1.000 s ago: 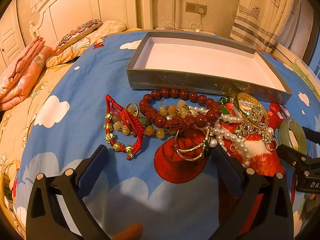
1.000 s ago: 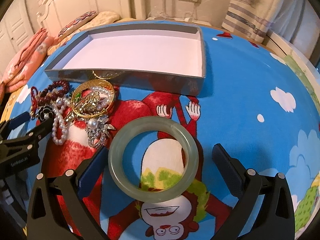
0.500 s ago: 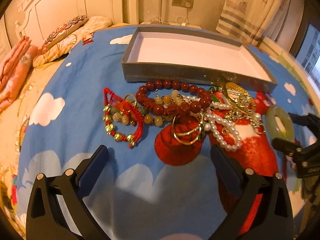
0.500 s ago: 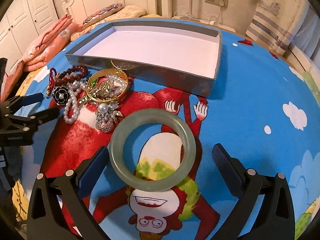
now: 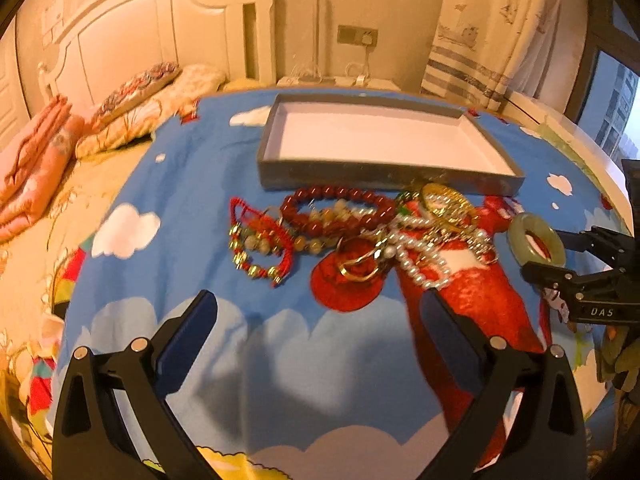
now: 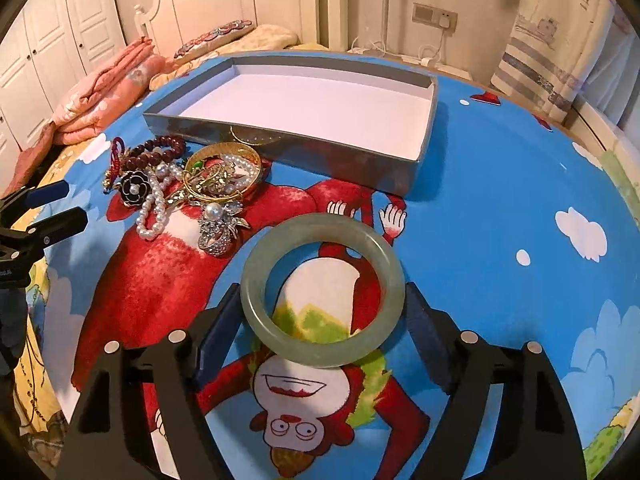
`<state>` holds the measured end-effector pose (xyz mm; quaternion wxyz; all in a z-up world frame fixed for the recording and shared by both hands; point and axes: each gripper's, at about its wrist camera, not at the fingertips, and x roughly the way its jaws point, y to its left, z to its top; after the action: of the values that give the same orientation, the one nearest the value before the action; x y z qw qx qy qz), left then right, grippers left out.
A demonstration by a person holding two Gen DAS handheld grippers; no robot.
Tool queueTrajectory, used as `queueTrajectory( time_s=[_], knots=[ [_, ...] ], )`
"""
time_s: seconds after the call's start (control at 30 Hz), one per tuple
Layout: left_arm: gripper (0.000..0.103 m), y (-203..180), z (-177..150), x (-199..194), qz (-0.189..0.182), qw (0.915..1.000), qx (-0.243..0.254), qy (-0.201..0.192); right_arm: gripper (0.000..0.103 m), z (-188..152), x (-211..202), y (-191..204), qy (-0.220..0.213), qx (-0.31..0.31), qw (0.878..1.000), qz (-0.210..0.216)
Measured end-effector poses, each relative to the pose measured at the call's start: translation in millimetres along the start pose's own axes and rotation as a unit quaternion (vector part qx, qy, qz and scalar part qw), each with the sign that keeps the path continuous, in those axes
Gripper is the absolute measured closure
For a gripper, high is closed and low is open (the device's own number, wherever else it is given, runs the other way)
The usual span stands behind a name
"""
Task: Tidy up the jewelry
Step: 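Grasp the dark red bead bracelet with the left tool while the right tool holds the jade bangle, then carry both pieces over the grey tray and open both tools to drop them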
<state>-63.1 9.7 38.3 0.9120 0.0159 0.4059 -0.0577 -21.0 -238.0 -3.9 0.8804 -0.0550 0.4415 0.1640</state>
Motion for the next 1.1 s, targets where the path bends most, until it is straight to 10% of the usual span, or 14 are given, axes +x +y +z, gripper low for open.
queueTrajectory(
  time_s=[0.37,0.57,0.8,1.1],
  knots=[
    [0.021,-6,43,1,-0.016,0.9977,0.065,0.009,0.026,-3,-31,-14,-0.061,0.019,0.998,0.024],
    [0.054,-42,67,33,-0.023,0.9863,0.155,0.054,0.026,-4,-32,-19,-0.069,0.029,0.997,0.033],
    [0.063,-62,65,61,-0.022,0.9672,0.228,0.110,0.026,-9,-38,-33,-0.078,0.047,0.995,0.034],
    [0.092,-51,73,66,-0.061,0.9685,0.203,0.130,0.026,-11,-43,-35,-0.086,0.051,0.994,0.042]
  ],
)
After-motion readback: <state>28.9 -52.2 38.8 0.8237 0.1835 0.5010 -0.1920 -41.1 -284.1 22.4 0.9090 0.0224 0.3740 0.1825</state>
